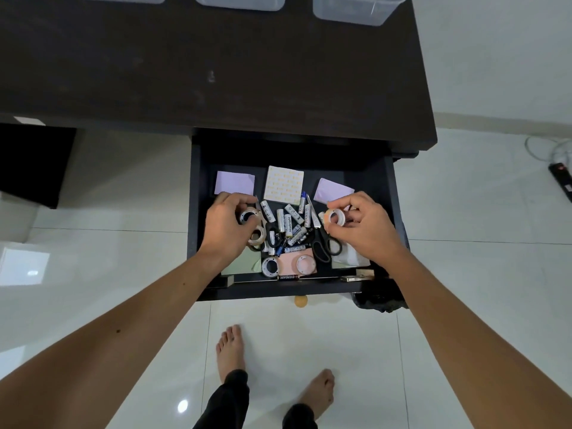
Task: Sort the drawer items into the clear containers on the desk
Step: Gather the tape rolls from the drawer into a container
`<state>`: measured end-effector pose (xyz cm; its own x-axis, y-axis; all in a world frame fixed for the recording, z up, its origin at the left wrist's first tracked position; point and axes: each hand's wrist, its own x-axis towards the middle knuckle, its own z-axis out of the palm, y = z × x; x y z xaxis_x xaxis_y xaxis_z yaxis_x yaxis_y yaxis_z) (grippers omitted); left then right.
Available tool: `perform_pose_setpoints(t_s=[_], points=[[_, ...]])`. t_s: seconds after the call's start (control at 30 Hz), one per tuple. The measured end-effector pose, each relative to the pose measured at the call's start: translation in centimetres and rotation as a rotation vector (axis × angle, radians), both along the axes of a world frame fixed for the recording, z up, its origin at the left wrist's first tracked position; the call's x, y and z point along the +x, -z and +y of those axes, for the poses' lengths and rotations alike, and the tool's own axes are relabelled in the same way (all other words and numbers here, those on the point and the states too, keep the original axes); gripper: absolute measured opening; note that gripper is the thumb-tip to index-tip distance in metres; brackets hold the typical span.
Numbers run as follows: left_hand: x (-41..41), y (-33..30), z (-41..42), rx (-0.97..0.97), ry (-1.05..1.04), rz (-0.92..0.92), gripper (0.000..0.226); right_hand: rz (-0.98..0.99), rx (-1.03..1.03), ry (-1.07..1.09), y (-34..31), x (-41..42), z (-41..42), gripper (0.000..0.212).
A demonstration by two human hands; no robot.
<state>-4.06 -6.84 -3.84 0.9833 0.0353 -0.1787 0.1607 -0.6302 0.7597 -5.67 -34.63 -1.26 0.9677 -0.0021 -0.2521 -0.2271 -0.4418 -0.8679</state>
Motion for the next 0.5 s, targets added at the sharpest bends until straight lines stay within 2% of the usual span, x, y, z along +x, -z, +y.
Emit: perform_pose_setpoints(t_s=[0.1, 0.33, 0.5], points=[[0.0, -0.3, 0.1, -0.017, 0.033, -0.019, 0.03, 0.092, -0.014, -0.046, -0.3, 0.0, -1.4, 0.025], [-0.1, -0.9, 0.2, -0.189, 0.071, 0.056, 0.019, 0.214, 0.125, -0.12, -0.4, 0.1, -2.3, 0.019], [0.3, -1.2, 0.6, -0.19, 0.21, 0.121, 0.018, 0.247, 0.009, -0.295, -0.1, 0.1, -1.5, 0.023]])
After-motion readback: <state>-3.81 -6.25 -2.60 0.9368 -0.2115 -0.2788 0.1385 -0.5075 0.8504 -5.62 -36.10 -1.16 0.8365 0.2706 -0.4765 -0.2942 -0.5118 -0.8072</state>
